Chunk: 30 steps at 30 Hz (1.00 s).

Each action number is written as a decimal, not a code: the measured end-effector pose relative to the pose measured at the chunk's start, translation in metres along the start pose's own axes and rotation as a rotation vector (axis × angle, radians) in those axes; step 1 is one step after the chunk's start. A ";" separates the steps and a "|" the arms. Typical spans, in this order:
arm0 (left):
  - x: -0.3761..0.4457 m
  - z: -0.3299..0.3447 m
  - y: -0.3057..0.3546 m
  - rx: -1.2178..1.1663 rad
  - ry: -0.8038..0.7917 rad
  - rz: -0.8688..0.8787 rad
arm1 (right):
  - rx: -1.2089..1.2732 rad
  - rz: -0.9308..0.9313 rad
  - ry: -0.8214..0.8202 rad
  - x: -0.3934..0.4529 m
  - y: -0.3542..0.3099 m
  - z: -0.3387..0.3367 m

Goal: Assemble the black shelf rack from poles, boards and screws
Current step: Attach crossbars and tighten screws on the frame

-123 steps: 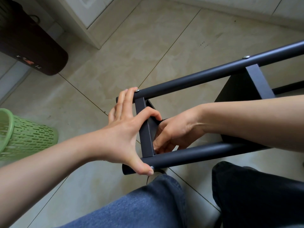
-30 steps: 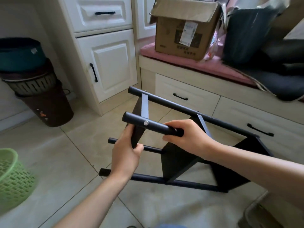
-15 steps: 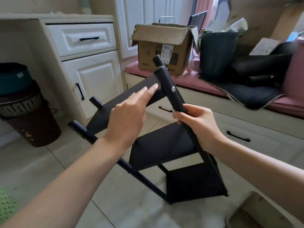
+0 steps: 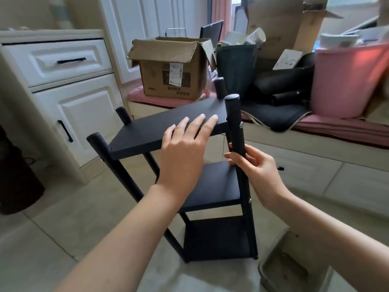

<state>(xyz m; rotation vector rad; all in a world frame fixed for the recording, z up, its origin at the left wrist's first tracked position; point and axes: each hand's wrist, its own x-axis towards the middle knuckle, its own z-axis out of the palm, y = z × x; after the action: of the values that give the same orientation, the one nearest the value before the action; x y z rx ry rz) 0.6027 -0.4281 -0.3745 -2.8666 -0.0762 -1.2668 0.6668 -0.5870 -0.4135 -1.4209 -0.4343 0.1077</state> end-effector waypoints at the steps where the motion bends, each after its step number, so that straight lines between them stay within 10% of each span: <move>1: 0.000 0.003 0.005 0.003 0.007 0.006 | -0.003 -0.001 0.013 -0.001 0.001 -0.005; 30: -0.012 0.059 0.094 -0.101 0.034 0.165 | -0.144 0.016 0.103 -0.019 0.026 -0.113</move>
<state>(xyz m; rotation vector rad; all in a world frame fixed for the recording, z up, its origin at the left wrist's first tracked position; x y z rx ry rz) 0.6433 -0.5210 -0.4218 -2.8607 0.2268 -1.3230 0.6937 -0.6942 -0.4529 -1.5641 -0.3510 0.0158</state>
